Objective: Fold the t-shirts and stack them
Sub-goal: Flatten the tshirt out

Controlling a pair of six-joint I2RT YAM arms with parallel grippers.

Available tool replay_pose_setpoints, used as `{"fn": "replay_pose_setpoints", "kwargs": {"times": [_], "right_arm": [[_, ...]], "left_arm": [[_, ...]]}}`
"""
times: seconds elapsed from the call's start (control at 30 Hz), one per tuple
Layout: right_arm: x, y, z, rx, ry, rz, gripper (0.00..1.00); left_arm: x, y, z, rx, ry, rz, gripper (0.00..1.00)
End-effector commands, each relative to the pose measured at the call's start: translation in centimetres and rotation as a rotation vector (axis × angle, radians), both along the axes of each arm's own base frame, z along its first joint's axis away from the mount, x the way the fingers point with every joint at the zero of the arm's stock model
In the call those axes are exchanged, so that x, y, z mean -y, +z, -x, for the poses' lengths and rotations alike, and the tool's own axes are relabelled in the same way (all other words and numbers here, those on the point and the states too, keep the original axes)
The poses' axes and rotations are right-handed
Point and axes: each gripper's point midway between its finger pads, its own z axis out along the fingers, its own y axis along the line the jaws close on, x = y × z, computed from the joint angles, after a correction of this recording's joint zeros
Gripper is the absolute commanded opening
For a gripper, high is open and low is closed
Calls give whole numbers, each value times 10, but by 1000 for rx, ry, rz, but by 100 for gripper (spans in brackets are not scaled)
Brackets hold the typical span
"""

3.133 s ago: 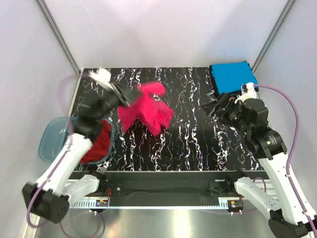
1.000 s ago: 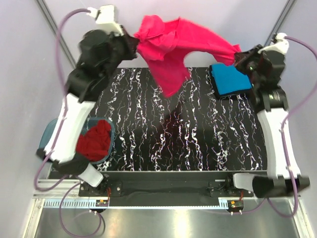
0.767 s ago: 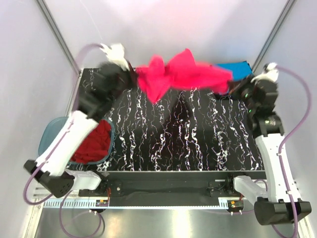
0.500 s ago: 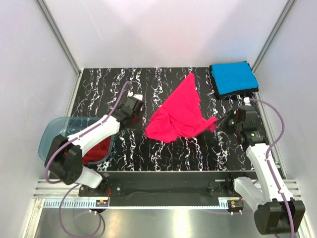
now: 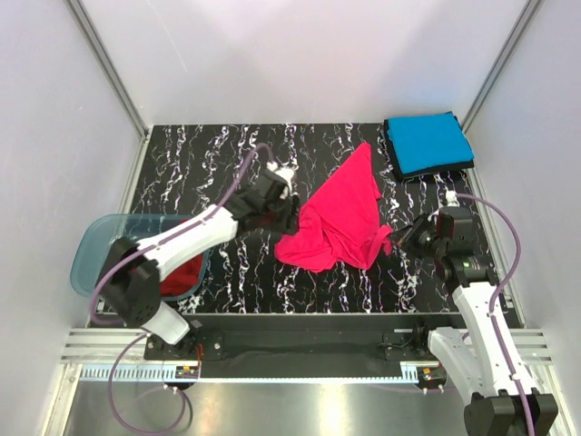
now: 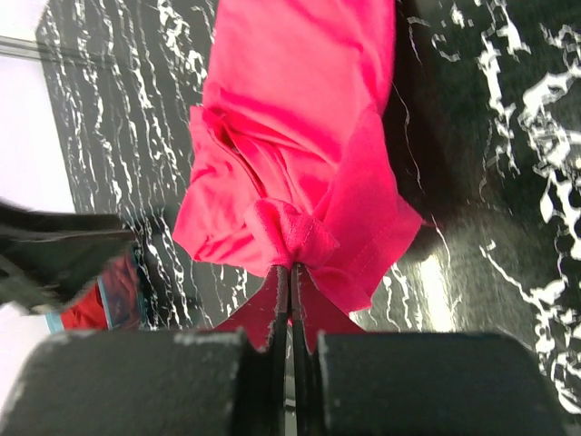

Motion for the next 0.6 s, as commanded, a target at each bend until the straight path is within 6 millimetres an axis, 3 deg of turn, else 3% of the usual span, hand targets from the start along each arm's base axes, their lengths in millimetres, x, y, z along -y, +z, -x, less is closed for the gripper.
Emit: {"fn": "replay_pose_setpoints", "kwargs": {"times": [0.0, 0.1, 0.3, 0.33, 0.4, 0.43, 0.5, 0.53, 0.57], "right_arm": [[-1, 2, 4, 0, -10, -15, 0], [1, 7, 1, 11, -18, -10, 0], [11, 28, -15, 58, -68, 31, 0], [13, 33, -19, 67, -76, 37, 0], [15, 38, -25, 78, -91, 42, 0], [16, 44, -29, 92, -99, 47, 0], [21, 49, -40, 107, -125, 61, 0], [23, 63, -48, 137, -137, 70, 0], [26, 74, -58, 171, -151, 83, 0]], "left_arm": [[22, -33, 9, -64, -78, -49, 64], [10, -64, 2, -94, -24, -167, 62], [12, -75, -11, -99, -15, -225, 49], [15, -78, -11, -109, -26, -226, 35], [16, -73, -14, -98, -23, -224, 14], [17, -65, -17, -82, -19, -215, 3], [21, -34, -33, -15, -13, -200, 0], [22, -15, -43, 23, -5, -186, 0], [28, 34, -71, 108, 24, -126, 0]]}}
